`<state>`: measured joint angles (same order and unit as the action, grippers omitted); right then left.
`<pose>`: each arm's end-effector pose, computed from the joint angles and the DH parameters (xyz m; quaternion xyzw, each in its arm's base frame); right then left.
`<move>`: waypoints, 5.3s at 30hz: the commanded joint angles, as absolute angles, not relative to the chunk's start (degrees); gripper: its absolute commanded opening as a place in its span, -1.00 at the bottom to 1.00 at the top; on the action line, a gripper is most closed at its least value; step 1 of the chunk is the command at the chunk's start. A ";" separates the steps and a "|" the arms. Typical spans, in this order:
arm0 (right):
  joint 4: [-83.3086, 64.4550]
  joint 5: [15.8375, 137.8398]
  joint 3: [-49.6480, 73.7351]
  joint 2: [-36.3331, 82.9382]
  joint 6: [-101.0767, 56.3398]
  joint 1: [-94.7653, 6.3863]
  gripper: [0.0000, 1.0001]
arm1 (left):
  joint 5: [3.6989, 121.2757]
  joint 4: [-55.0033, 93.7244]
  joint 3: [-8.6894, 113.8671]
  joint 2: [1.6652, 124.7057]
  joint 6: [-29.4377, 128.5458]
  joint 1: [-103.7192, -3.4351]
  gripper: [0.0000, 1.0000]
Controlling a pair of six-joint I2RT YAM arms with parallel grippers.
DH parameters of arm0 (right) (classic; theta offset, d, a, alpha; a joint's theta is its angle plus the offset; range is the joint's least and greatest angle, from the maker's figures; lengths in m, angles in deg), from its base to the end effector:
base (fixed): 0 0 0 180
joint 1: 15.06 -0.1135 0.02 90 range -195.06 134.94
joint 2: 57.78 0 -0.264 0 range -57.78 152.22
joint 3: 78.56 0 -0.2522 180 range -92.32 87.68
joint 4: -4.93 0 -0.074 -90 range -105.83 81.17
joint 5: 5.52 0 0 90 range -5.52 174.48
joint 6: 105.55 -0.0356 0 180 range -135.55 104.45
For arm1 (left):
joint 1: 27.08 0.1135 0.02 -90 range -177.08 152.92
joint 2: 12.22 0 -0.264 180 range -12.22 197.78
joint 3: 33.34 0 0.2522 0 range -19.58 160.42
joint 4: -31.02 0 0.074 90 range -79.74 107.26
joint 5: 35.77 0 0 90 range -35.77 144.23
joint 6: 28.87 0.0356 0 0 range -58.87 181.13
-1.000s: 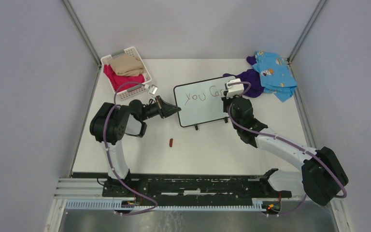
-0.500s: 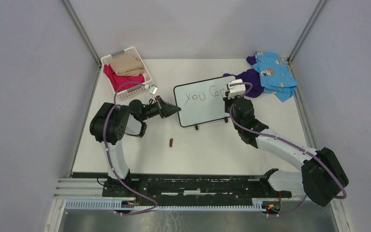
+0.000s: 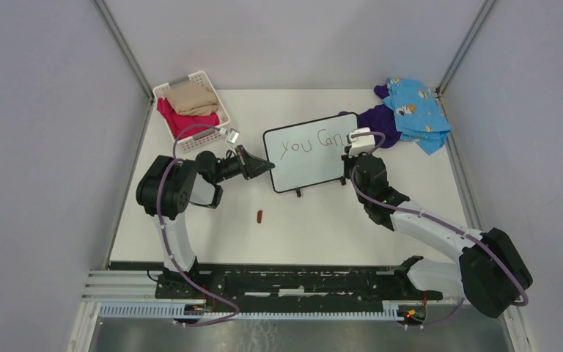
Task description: Write a sentence on the whiteboard
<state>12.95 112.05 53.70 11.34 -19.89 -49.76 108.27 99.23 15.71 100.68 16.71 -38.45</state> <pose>0.2260 0.1364 0.2438 -0.0569 0.7741 0.0250 0.6300 0.3164 -0.0930 0.1375 0.1472 0.6753 -0.5786 0.4330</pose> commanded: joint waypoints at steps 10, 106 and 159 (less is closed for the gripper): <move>13.29 107.52 53.13 -1.43 -22.76 -50.40 -1.00 | 108.41 98.35 16.27 101.63 19.11 -38.50 -0.75; 21.75 111.66 48.76 20.56 -23.30 -69.46 -1.00 | 108.88 89.50 17.18 101.52 24.55 -39.38 -0.76; 20.26 111.30 53.84 20.39 -24.54 -68.06 -1.00 | 108.88 88.01 17.41 101.26 25.45 -39.47 -0.76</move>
